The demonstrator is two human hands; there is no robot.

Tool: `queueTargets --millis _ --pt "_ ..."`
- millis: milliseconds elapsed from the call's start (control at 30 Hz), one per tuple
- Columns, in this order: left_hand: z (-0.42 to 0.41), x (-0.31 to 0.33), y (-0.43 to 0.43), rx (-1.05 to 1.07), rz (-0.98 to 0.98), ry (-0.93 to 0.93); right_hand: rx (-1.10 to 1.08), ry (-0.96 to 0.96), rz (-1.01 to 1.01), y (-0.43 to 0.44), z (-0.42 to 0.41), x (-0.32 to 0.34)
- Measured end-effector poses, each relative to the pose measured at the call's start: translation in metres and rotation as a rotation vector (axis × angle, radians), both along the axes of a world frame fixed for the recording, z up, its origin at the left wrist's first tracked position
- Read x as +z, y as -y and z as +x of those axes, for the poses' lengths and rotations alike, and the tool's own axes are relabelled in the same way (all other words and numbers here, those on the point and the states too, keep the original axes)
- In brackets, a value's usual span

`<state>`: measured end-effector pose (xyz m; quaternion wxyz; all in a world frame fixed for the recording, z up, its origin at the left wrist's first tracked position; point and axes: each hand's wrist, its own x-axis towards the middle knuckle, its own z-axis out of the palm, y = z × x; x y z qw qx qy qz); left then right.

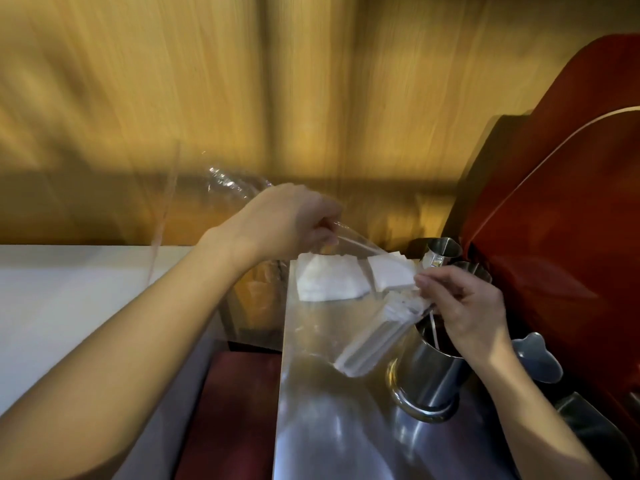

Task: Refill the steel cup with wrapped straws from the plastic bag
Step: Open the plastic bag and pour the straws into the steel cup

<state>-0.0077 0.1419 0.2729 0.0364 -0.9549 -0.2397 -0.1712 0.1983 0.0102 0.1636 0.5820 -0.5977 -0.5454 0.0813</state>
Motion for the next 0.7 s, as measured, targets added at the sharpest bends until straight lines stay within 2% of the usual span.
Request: queueTargets --millis 33,133,267,367,500,600,700 --pt "-0.004 -0.004 -0.001 -0.012 -0.007 0.032 -0.002 0.027 0.000 0.000 0.000 0.001" --pt "-0.009 -0.027 0.000 -0.036 -0.020 0.010 0.024 0.096 -0.188 -0.001 -0.003 -0.007" --pt "-0.011 -0.053 -0.002 -0.004 -0.042 0.049 -0.052 0.081 -0.104 0.003 -0.006 -0.021" --pt "-0.010 -0.062 -0.002 0.022 -0.083 -0.029 -0.005 0.103 -0.191 0.003 -0.005 -0.026" --pt "-0.005 -0.073 0.004 0.005 -0.056 0.016 -0.009 0.053 -0.173 0.005 -0.004 -0.032" --pt "0.005 -0.078 0.005 -0.005 0.002 -0.029 -0.036 0.011 -0.178 0.007 -0.007 -0.035" --pt "0.008 -0.077 0.001 -0.018 -0.006 0.042 -0.070 -0.080 -0.208 0.009 -0.007 -0.039"
